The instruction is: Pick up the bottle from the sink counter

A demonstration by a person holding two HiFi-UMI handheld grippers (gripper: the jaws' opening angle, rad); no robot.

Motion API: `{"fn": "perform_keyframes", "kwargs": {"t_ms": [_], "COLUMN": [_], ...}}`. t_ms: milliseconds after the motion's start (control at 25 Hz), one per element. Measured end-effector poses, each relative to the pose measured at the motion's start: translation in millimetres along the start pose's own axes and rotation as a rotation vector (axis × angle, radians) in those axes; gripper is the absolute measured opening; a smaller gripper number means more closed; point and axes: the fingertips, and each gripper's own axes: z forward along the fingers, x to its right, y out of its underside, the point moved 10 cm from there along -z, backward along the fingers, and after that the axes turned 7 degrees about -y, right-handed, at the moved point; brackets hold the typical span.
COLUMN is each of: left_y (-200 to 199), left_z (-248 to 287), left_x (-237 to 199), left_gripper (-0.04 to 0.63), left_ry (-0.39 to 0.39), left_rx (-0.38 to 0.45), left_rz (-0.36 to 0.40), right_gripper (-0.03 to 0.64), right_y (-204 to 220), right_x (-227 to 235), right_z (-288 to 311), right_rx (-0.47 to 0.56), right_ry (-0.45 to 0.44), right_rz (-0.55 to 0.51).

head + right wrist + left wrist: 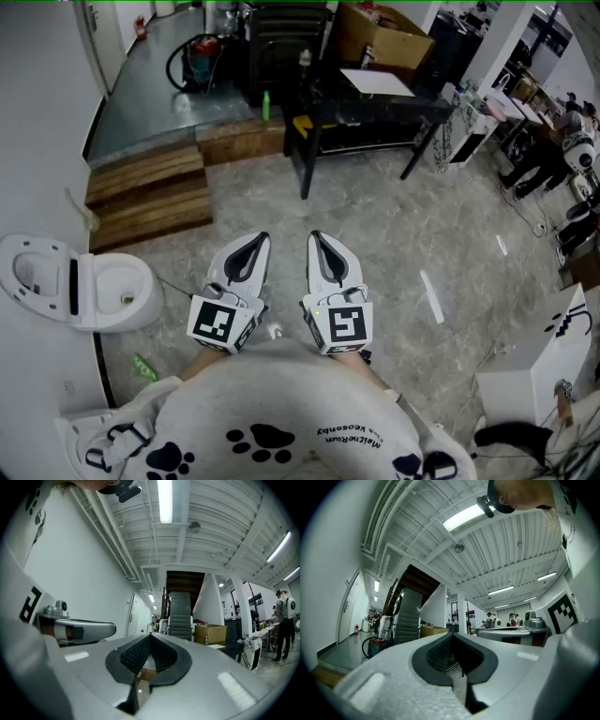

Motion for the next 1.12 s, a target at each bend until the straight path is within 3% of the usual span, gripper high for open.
{"fn": "perform_keyframes", "kwargs": {"t_ms": [240,600,880,1120], "left_y": [6,15,28,45], "left_z": [5,15,49,105], "left_x": [13,18,0,-40], "left_gripper": [-0.003,-0.003,-0.003,-0.003], "left_ry": [-0.007,-0.018,0.005,0.039], "left_rx": [0.001,-0.013,-0.009,0.004], "left_rz": [0.001,0.002,-0.017,-0.042], "right_gripper": [0.0,0.0,0.0,0.0], "right_y": [9,10,24,33], "right_x": [9,23,41,62], "right_z": [-8,-7,20,78], "right_rx": [0.016,0.023,0.037,0.042], "right_ry": [-0.034,-0.004,0.0,0.021], "right_rz": [-0.013,0.02,0.011,0.012]}}
